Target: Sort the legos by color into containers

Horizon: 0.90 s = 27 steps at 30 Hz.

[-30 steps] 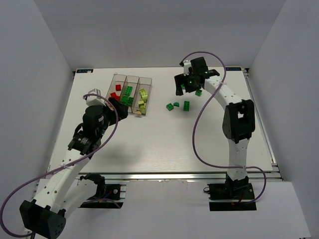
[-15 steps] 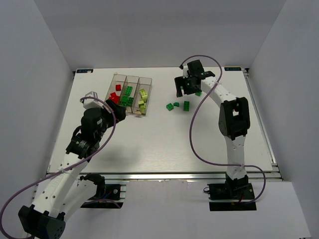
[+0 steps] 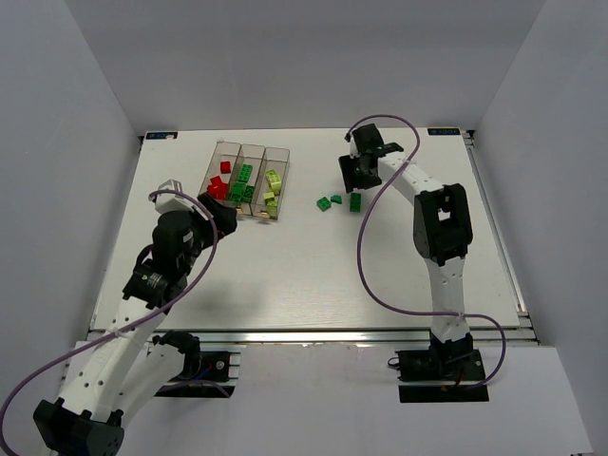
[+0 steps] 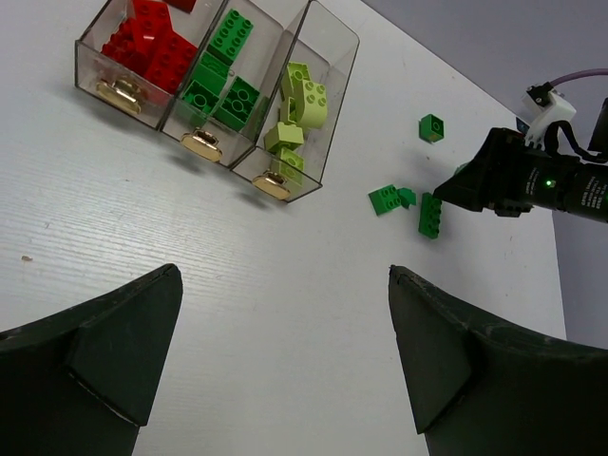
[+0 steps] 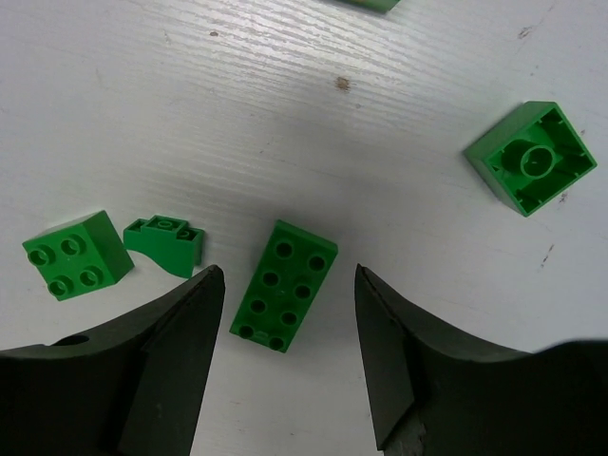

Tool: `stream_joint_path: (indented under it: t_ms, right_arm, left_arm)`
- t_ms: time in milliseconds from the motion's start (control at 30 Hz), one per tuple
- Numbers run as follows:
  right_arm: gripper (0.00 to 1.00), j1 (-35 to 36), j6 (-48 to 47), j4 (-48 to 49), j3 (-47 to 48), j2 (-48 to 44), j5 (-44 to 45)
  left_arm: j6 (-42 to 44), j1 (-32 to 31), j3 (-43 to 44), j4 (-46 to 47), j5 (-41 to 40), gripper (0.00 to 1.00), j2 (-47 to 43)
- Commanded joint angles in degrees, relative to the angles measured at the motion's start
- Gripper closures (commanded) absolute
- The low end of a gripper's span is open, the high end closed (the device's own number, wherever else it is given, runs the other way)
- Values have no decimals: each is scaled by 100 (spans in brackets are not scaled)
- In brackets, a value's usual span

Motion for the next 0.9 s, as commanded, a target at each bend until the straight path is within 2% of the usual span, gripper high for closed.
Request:
stream_joint_path:
  t_ms: [0, 600, 667, 867]
  right_arm:
    - [37, 21, 193, 107, -37, 29, 205]
    - [38, 30, 439, 54, -458, 232, 21]
    - [40, 39, 457, 45, -564, 214, -14]
    - [54, 30, 431, 19, -626, 240, -208]
  left_arm:
    - [-48, 8, 8, -107, -70, 2, -20]
    - [-66, 8, 52, -116, -105, 2, 15]
    - [-66, 8, 78, -116, -123, 2, 15]
    - [-31, 8, 193, -177, -184, 2, 15]
